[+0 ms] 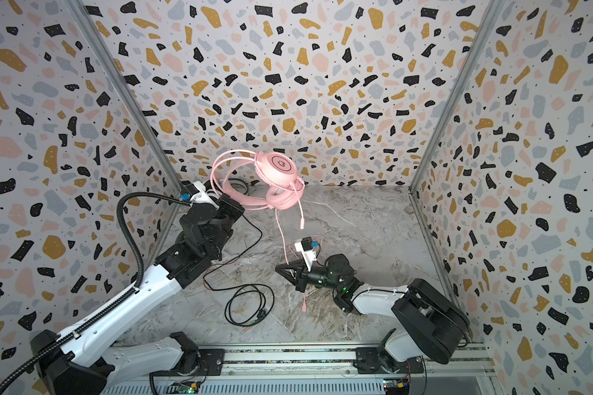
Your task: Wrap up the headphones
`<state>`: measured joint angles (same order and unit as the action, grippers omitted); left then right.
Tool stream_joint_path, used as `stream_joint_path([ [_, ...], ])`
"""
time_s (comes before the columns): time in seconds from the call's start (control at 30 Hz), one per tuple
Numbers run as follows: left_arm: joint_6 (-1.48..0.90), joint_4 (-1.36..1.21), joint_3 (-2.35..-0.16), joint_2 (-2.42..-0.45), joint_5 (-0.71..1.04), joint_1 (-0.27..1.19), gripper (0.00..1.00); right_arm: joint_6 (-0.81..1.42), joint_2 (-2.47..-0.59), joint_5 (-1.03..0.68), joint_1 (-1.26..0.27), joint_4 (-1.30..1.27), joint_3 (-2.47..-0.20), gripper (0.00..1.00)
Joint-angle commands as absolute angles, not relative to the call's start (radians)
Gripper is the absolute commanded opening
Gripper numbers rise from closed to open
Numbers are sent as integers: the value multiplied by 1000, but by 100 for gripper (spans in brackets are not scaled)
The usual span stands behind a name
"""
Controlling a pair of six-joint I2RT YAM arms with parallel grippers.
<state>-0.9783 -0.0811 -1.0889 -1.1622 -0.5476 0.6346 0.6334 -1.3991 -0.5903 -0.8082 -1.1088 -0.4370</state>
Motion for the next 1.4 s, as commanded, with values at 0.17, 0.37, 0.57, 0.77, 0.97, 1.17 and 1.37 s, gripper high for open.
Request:
stream_joint_path([
  [0.17,-960,-168,-1140,-1259,-725,624,0,523,-1166,-466,-920,-779,-463,10],
  [0.37,-918,-115,-1103,-1329,-816,627,0,477,-1030,-380,-951,-506,-545,11],
  [0.57,-894,-109,-1036,-1368,-882,677,0,447,-1022,-353,-950,-341,-665,11],
  [0.77,-893,-173,-941,-1360,-911,715,0,465,-1074,-430,-950,-334,-755,12],
  [0.97,-891,-143,-949,-1397,-937,727,0,522,-1108,-561,-932,-414,-835,15],
  [1.17,-856,-146,-928,-1392,-938,729,0,616,-1089,-666,-840,-517,-840,20],
  [1.37,-848,-142,-904,-1394,-951,728,0,624,-1055,-717,-782,-488,-898,27],
])
